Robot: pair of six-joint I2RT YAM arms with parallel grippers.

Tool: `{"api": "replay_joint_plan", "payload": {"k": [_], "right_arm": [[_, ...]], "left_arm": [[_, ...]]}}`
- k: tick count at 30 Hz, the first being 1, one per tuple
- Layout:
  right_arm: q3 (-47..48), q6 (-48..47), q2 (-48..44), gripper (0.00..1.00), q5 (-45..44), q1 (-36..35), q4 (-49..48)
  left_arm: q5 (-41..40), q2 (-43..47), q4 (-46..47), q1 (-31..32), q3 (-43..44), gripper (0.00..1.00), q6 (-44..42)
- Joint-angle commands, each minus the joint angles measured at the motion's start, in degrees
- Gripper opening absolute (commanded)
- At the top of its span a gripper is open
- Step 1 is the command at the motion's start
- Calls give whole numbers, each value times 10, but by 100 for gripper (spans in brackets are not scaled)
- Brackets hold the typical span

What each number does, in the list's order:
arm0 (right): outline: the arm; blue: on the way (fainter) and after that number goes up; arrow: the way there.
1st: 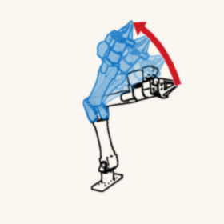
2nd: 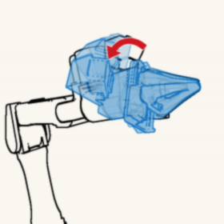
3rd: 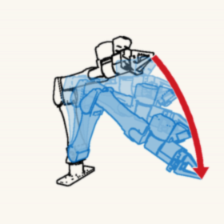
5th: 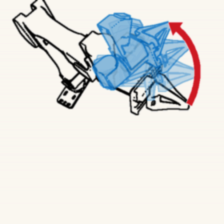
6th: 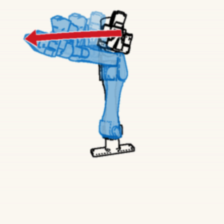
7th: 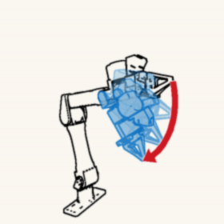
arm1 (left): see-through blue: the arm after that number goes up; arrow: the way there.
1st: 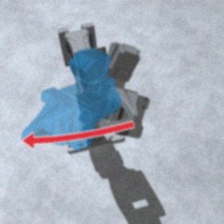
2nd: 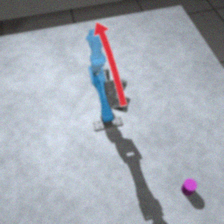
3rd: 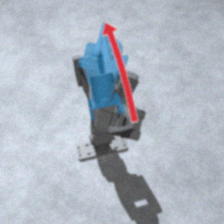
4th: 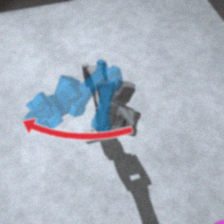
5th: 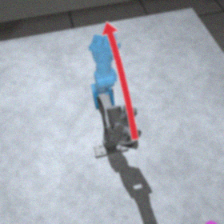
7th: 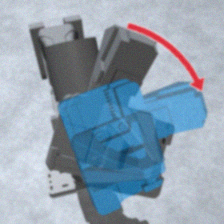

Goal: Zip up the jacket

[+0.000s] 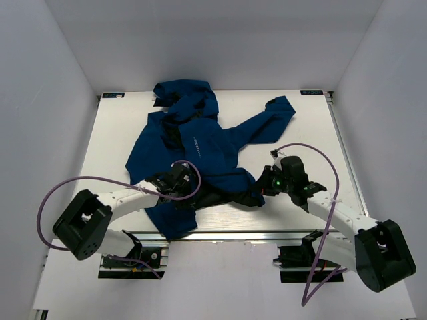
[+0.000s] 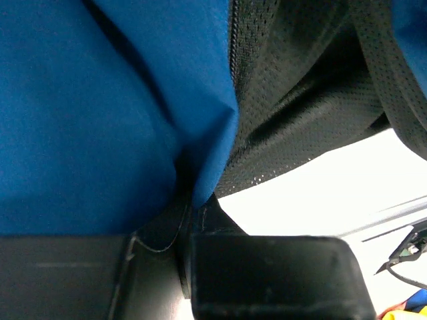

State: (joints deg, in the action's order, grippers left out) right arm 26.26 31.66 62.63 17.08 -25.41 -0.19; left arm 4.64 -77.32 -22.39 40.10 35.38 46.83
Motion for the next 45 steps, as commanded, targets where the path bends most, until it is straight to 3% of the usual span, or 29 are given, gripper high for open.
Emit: {"api": "replay_joint_plan", "payload": {"k": [1,5,10,21,28,33,36,37,42,45], "right_arm": [[-11,-9,3,0,1,3,-21],[-10,-12,9,0,0,3,-21],[-7,-19,19,0,0,3,-22],[-5,-23,31,0,13,3,-25],[-7,-25,34,0,16,3,-25],[-8,-27,32,0,17,3,-24],[-9,-29,32,0,17,4,-24],[-9,-28,33,0,17,3,-24],[-8,-29,37,0,17,3,-25],[-7,-30,42,0,16,2,-25]], "left_arm": [[27,-20,19,2,2,9,-11],[38,-30,15,1,15,16,-17],[33,-10,-4,1,18,33,-21],[31,19,-26,1,29,31,-13],[49,38,-7,1,18,42,-10],[58,14,-1,0,21,45,-10],[65,6,6,1,21,36,-8],[65,6,7,1,21,27,-8],[64,15,-2,1,22,3,-4],[68,26,-6,1,21,0,-5]]}}
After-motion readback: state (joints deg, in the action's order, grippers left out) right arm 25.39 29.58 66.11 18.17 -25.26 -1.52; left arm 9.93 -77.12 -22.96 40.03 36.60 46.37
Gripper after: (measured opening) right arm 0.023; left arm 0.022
